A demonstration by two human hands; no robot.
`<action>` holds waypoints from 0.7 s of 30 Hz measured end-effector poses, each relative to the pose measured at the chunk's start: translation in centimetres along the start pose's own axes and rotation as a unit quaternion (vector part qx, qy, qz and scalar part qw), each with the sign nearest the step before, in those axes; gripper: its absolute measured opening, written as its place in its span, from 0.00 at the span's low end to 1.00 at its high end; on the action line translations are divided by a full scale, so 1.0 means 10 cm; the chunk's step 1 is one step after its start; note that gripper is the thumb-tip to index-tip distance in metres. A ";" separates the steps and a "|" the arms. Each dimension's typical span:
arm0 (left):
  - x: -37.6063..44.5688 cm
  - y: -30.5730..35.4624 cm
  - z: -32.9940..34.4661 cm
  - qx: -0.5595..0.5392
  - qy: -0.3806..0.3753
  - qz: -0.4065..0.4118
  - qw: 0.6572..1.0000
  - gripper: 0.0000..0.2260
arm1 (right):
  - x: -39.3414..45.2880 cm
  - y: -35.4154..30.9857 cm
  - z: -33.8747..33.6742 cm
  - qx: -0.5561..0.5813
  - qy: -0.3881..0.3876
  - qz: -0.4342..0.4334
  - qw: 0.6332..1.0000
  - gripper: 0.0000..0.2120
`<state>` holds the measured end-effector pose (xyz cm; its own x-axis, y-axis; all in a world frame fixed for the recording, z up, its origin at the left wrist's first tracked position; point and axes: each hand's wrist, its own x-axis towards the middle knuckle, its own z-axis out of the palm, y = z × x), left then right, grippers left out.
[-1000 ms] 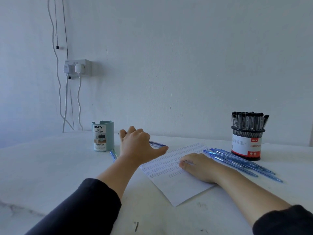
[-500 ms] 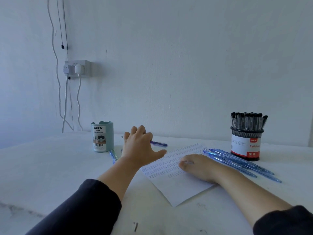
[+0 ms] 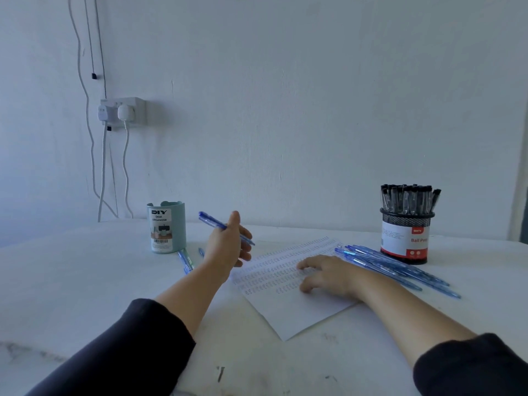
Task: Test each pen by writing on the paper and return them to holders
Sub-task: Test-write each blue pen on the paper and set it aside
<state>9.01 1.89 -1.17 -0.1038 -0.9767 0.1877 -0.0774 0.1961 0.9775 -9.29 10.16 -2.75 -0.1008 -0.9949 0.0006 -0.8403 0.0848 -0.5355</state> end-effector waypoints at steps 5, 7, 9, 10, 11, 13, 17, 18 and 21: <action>-0.21 0.03 0.06 -0.085 -0.029 -0.069 0.994 0.07 | 0.01 -0.01 0.02 -0.013 0.005 0.003 1.000 0.26; -0.35 0.05 0.10 -0.077 -0.054 -0.071 0.993 0.01 | 0.00 -0.02 0.02 -0.022 0.007 0.002 1.000 0.25; -0.46 0.03 0.12 -0.049 -0.074 -0.066 0.994 0.03 | -0.01 -0.04 0.02 -0.030 0.011 -0.001 0.999 0.23; -0.51 0.03 0.12 -0.026 -0.079 -0.056 0.995 0.03 | -0.01 -0.04 0.02 -0.032 0.011 -0.002 0.999 0.23; -0.56 0.03 0.12 -0.003 -0.079 -0.047 0.996 0.03 | -0.02 -0.05 0.02 -0.032 0.011 -0.001 0.999 0.23; -0.61 0.02 0.11 0.021 -0.074 -0.037 0.996 0.04 | -0.02 -0.05 0.03 -0.027 0.011 -0.003 1.000 0.23; -0.64 0.00 0.10 0.032 -0.060 -0.034 0.997 0.05 | -0.01 -0.03 0.03 -0.019 0.011 -0.008 1.000 0.23; -0.64 0.01 0.11 0.040 -0.056 -0.032 0.997 0.05 | -0.01 -0.02 0.03 -0.018 0.009 -0.009 1.000 0.23; -0.64 0.01 0.13 0.066 -0.041 -0.023 0.997 0.05 | 0.00 -0.01 0.03 -0.020 0.009 -0.011 1.000 0.23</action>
<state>8.42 8.29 -2.41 -0.1773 -0.9756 0.1296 -0.2133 0.1666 0.9627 -9.04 10.15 -2.95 -0.0911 -0.9954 0.0279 -0.8635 0.0650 -0.5002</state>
